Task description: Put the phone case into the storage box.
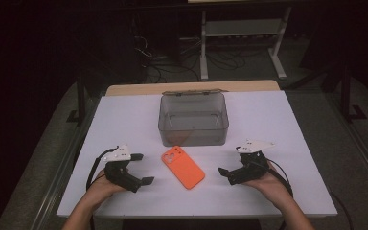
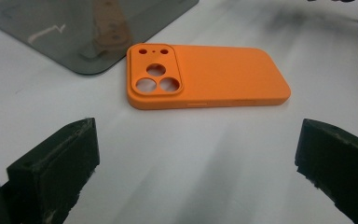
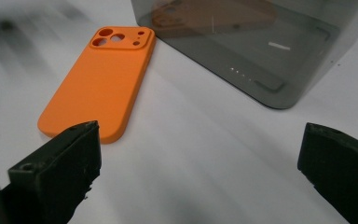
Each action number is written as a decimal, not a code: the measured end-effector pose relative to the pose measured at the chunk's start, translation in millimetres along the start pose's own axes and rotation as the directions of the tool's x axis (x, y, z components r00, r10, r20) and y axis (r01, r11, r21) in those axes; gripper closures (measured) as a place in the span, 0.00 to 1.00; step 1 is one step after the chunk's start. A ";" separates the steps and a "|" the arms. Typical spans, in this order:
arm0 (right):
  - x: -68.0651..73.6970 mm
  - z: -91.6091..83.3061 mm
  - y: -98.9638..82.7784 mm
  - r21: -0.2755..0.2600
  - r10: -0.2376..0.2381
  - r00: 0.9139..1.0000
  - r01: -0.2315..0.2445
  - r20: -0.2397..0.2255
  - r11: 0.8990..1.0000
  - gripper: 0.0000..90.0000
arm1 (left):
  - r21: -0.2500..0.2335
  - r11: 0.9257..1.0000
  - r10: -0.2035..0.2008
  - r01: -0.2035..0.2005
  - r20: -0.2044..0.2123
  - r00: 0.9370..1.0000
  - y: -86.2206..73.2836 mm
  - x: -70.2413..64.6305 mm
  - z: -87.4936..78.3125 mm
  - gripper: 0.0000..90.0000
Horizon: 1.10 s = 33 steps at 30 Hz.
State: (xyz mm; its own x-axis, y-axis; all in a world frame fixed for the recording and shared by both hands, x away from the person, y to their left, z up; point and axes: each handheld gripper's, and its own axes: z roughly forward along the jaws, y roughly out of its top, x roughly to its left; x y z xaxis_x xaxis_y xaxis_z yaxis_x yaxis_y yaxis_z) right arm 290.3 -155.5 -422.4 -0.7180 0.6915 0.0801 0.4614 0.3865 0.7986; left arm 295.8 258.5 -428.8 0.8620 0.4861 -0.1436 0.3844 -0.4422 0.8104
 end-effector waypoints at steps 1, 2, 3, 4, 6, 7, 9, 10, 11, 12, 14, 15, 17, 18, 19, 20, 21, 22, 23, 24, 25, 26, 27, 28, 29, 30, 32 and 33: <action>0.4 1.1 1.1 0.004 -0.003 1.000 0.003 0.000 1.000 0.00 | 0.001 1.000 0.001 -0.001 0.000 1.000 0.0 0.0 0.1 0.00; 0.8 2.0 2.1 0.006 -0.003 1.000 0.003 0.000 1.000 0.00 | 0.002 1.000 0.001 -0.001 0.000 1.000 0.1 -0.2 0.1 0.00; 1.3 3.6 3.8 0.003 -0.001 1.000 0.001 -0.001 1.000 0.00 | 0.002 1.000 0.001 -0.001 0.001 1.000 0.2 -0.2 0.0 0.00; 1.4 4.1 4.6 0.003 0.000 1.000 0.000 -0.003 1.000 0.00 | 0.000 1.000 0.000 0.000 0.001 1.000 0.3 -0.2 0.0 0.00; 1.4 4.6 5.3 0.002 -0.001 1.000 0.001 -0.004 1.000 0.00 | 0.000 1.000 0.000 0.000 0.001 1.000 0.2 -0.1 0.0 0.00; 1.5 5.2 6.0 0.000 0.002 1.000 -0.002 -0.004 1.000 0.00 | 0.000 1.000 -0.001 0.001 0.002 1.000 0.2 0.0 0.0 0.00; 1.4 6.6 8.0 -0.003 0.004 1.000 -0.004 -0.007 1.000 0.00 | -0.001 1.000 0.000 0.000 0.004 1.000 0.1 0.1 0.0 0.00; 1.5 7.2 8.7 -0.004 0.007 1.000 -0.007 -0.009 1.000 0.00 | -0.001 1.000 0.000 0.000 0.004 1.000 0.1 0.1 0.0 0.00; 1.4 7.8 9.6 -0.005 0.007 1.000 -0.007 -0.010 1.000 0.00 | -0.001 1.000 0.000 0.000 0.005 1.000 0.0 0.1 -0.1 0.00; 1.6 8.3 10.5 -0.006 0.006 1.000 -0.006 -0.011 1.000 0.00 | -0.001 1.000 0.000 0.000 0.005 1.000 -0.1 0.1 -0.3 0.00; 1.5 9.1 12.1 -0.008 0.007 1.000 -0.008 -0.010 1.000 0.00 | -0.002 1.000 0.000 0.000 0.005 1.000 -0.1 0.4 -0.6 0.00; 1.5 9.1 12.1 -0.008 0.007 1.000 -0.008 -0.010 1.000 0.00 | -0.002 1.000 0.000 0.000 0.006 1.000 -0.1 0.6 -0.8 0.00; 1.1 10.2 14.5 -0.012 0.013 1.000 -0.013 -0.014 1.000 0.00 | -0.004 1.000 -0.003 0.003 0.007 1.000 -0.3 0.9 -1.0 0.00; 1.1 10.2 14.5 -0.012 0.013 1.000 -0.013 -0.014 1.000 0.00 | -0.004 1.000 -0.003 0.003 0.007 1.000 -0.3 0.9 -1.0 0.00; 1.0 11.1 16.8 -0.013 0.014 1.000 -0.015 -0.016 1.000 0.00 | -0.004 1.000 -0.003 0.003 0.007 1.000 -0.3 0.7 -1.1 0.00; 1.2 11.7 17.8 -0.014 0.014 1.000 -0.014 -0.017 1.000 0.00 | -0.004 1.000 -0.003 0.003 0.007 1.000 -0.3 0.6 -1.1 0.00; 1.4 12.4 18.8 -0.014 0.012 1.000 -0.012 -0.016 1.000 0.00 | -0.004 1.000 -0.003 0.003 0.007 1.000 -0.3 0.5 -1.1 0.00; 1.6 12.9 19.8 -0.015 0.009 1.000 -0.009 -0.017 1.000 0.00 | -0.004 1.000 -0.003 0.003 0.008 1.000 -0.3 0.5 -1.1 0.00; 1.9 13.6 20.7 -0.015 0.008 1.000 -0.009 -0.018 1.000 0.00 | -0.004 1.000 -0.003 0.003 0.008 1.000 -0.3 0.5 -1.1 0.00; 1.9 14.2 21.7 -0.015 0.006 1.000 -0.007 -0.021 1.000 0.00 | -0.004 1.000 -0.003 0.003 0.008 1.000 -0.3 0.5 -1.1 0.00; 1.9 14.2 21.7 -0.015 0.006 1.000 -0.007 -0.021 1.000 0.00 | -0.003 1.000 -0.003 0.003 0.007 1.000 -0.3 0.5 -1.1 0.00; 2.2 14.7 22.7 -0.015 0.008 1.000 -0.009 -0.021 1.000 0.00 | -0.004 1.000 -0.003 0.003 0.008 1.000 -0.3 0.5 -1.0 0.00; 2.3 15.2 23.7 -0.016 0.009 1.000 -0.009 -0.020 1.000 0.00 | -0.003 1.000 -0.002 0.002 0.008 1.000 -0.3 0.5 -1.0 0.00; 2.6 16.4 25.7 -0.016 0.007 1.000 -0.008 -0.021 1.000 0.00 | -0.003 1.000 -0.002 0.002 0.009 1.000 -0.3 0.4 -1.1 0.00; 3.0 17.0 26.7 -0.017 0.007 1.000 -0.007 -0.023 1.000 0.00 | -0.003 1.000 -0.002 0.002 0.009 1.000 -0.3 0.4 -1.1 0.00; 3.0 17.0 26.7 -0.017 0.007 1.000 -0.007 -0.023 1.000 0.00 | -0.004 1.000 -0.002 0.002 0.009 1.000 -0.3 0.3 -1.0 0.00; 4.3 18.9 29.7 -0.017 0.003 1.000 -0.003 -0.026 1.000 0.00 | -0.003 1.000 -0.002 0.002 0.010 1.000 -0.3 0.3 -1.0 0.00; 4.7 19.5 30.6 -0.018 0.002 1.000 -0.003 -0.027 1.000 0.00 | -0.004 1.000 -0.002 0.002 0.011 1.000 -0.3 0.3 -1.1 0.00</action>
State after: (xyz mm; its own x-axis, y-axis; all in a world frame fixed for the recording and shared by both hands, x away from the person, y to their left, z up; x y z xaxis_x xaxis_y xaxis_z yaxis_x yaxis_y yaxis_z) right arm 311.2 -128.5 -409.2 -0.7310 0.6753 0.0982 0.4540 0.3738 0.8088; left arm 295.6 259.6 -428.5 0.8647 0.4790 -0.1512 0.3848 -0.4384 0.8122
